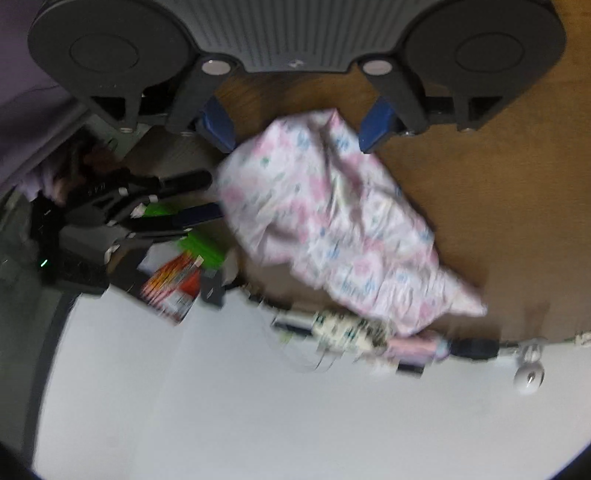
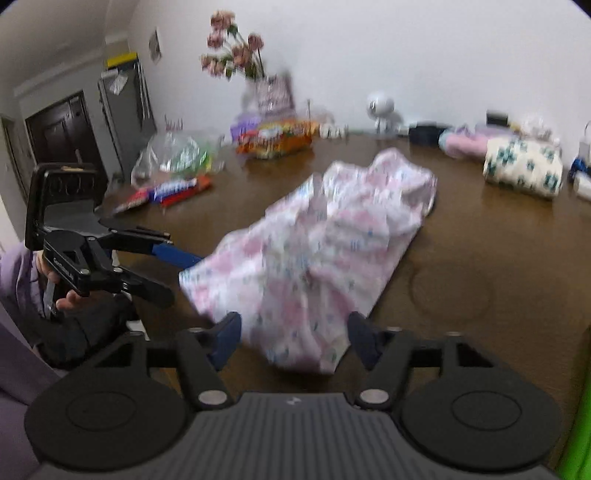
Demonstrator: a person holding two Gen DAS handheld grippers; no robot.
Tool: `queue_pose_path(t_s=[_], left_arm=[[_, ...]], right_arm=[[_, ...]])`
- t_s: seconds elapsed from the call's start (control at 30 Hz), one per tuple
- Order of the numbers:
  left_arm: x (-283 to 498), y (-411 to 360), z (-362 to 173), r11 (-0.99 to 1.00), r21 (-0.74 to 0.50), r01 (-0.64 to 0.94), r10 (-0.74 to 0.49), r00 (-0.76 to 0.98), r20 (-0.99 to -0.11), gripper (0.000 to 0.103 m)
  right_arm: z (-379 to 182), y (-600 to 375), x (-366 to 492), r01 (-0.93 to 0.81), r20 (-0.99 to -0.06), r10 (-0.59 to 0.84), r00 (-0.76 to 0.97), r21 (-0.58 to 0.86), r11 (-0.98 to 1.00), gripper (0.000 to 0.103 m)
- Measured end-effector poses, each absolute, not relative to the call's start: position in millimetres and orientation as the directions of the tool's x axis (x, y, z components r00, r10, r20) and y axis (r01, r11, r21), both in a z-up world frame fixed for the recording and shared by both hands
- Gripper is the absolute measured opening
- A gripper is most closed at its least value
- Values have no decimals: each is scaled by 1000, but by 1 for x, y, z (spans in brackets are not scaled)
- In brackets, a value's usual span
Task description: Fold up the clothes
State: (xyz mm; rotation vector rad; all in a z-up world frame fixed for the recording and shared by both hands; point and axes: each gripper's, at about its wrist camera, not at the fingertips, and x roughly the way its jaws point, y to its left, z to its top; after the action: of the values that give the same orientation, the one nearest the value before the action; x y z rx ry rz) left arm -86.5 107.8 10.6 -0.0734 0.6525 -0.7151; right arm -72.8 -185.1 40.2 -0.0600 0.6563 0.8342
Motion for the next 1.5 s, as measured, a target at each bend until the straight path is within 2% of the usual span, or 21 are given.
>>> queue_pose_path(t_s=[0.03,0.07,0.23,0.3,0.33,0.37,0.4,0.47,0.6,0.63,0.73,0.77,0.8,0.97,1.03,1.07,1.1,1.23,1.27,1.33,1.5], left_arm=[[-86,105,10,773,-264,577,-615,576,-539,37],[-85,105,9,781,-260,568,-604,579,-548,18],[-96,112,9,781,-230,580,-594,579,-558,15],[-108,114,10,764,-203,613,-604,567,-560,20],[-114,115,12,758,-181,627,-603,569,-559,24],[-120,115,14,758,-145,636,-595,582,-555,39],[-125,115,16,759,-106,642,-583,598,-550,60],[-130,111,21,753,-9,658,-563,637,-527,71],[-124,93,23,670,143,728,-589,639,-494,75],[-118,89,22,655,148,741,-596,626,-502,75],[-102,79,17,617,109,779,-618,566,-546,70],[-99,77,14,605,92,791,-625,543,-561,58],[-96,74,11,592,81,802,-628,523,-576,52],[-114,74,4,573,58,818,-648,495,-579,54],[-128,73,1,553,66,831,-653,481,-585,70],[-136,71,-1,535,78,841,-654,471,-592,83],[-143,68,-4,519,100,849,-650,468,-599,87],[-158,58,-14,455,278,846,-594,521,-613,87],[-159,56,-16,439,311,843,-582,531,-616,85],[-160,52,-19,402,376,835,-559,549,-622,83],[-160,47,-25,332,486,808,-531,586,-611,63]], right_arm=[[37,-183,-68,-694,-571,670,475,224,684,26],[35,-180,-64,-683,-579,671,463,250,686,14],[32,-183,-63,-680,-568,713,411,329,655,6],[38,-187,-76,-706,-559,739,375,344,619,7],[42,-188,-83,-721,-555,748,364,341,604,9],[46,-190,-89,-726,-545,746,382,322,607,17],[50,-191,-95,-730,-535,743,402,302,613,39],[52,-188,-104,-741,-545,692,474,179,648,69],[48,-163,-111,-802,-564,637,525,-78,592,67],[47,-162,-109,-813,-562,647,515,-82,576,66],[47,-160,-84,-821,-582,685,438,51,568,59],[46,-161,-74,-810,-597,684,419,95,579,50],[43,-160,-66,-795,-617,673,407,124,594,44],[42,-165,-69,-776,-618,703,352,228,589,39],[43,-168,-79,-777,-618,713,331,251,577,39],[43,-168,-85,-780,-619,717,321,257,571,39],[43,-168,-91,-784,-618,719,318,255,566,42],[44,-168,-109,-811,-616,723,312,223,540,69],[44,-166,-113,-826,-623,714,318,188,532,75],[42,-161,-126,-856,-646,678,352,71,512,75],[31,-146,-155,-872,-673,573,468,-249,421,74]])
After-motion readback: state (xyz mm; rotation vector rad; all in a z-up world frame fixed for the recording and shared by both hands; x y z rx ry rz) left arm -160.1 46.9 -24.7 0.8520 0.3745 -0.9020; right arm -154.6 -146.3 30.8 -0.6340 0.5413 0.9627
